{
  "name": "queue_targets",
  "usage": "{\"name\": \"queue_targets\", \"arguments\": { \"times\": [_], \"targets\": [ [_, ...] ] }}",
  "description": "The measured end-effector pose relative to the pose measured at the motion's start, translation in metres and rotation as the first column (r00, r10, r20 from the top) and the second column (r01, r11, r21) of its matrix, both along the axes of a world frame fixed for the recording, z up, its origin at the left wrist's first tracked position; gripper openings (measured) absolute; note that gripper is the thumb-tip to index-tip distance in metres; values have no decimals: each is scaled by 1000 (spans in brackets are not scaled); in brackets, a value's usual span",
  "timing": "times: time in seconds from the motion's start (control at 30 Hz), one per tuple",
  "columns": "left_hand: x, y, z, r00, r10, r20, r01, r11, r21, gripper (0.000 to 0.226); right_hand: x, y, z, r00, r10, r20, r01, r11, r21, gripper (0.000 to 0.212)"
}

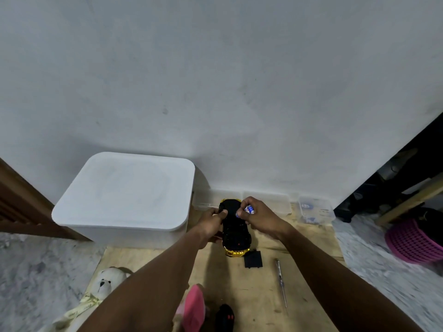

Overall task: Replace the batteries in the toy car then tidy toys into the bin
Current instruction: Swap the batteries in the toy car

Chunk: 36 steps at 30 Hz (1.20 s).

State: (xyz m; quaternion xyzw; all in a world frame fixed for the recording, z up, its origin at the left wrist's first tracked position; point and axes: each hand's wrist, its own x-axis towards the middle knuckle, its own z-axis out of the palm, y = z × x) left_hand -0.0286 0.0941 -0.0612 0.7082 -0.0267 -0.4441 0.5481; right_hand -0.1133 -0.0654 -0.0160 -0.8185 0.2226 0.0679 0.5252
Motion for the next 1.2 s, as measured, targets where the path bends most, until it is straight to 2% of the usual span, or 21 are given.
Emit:
{"name": "queue_targets", "arguments": {
  "times": [0.1,0.3,0.4,0.53,0.67,0.77,0.9,1.2],
  "targets": [
    [-1,1,0,1000,-7,-15,7,1000,-3,25,-1,3,-3,997,-41,60,43,999,-24,10],
    [0,3,2,998,-9,-66,6,999,-40,26,-4,9,4,992,47,113,-36,995,-96,24],
    [0,2,5,998,-4,-66,0,999,-47,22,-3,12,3,990,42,138,-23,990,-141,23],
    [1,3,6,996,24,-82,-30,997,-70,25,-1,17,2,966,-99,238,142,975,-170,26],
    [1,1,5,987,89,-131,-105,987,-120,28,-4,25,-1,911,-292,291,360,908,-215,32],
    [1,-3,4,980,116,-163,-142,977,-161,27,-5,35,-5,888,-342,306,423,870,-253,29],
    [2,-4,9,974,146,-171,-176,969,-175,27,-4,40,-8,881,-305,361,434,824,-364,21],
    [8,-5,8,976,192,-100,-206,966,-157,18,-4,39,-8,948,-137,286,281,782,-556,14]
  ]
}}
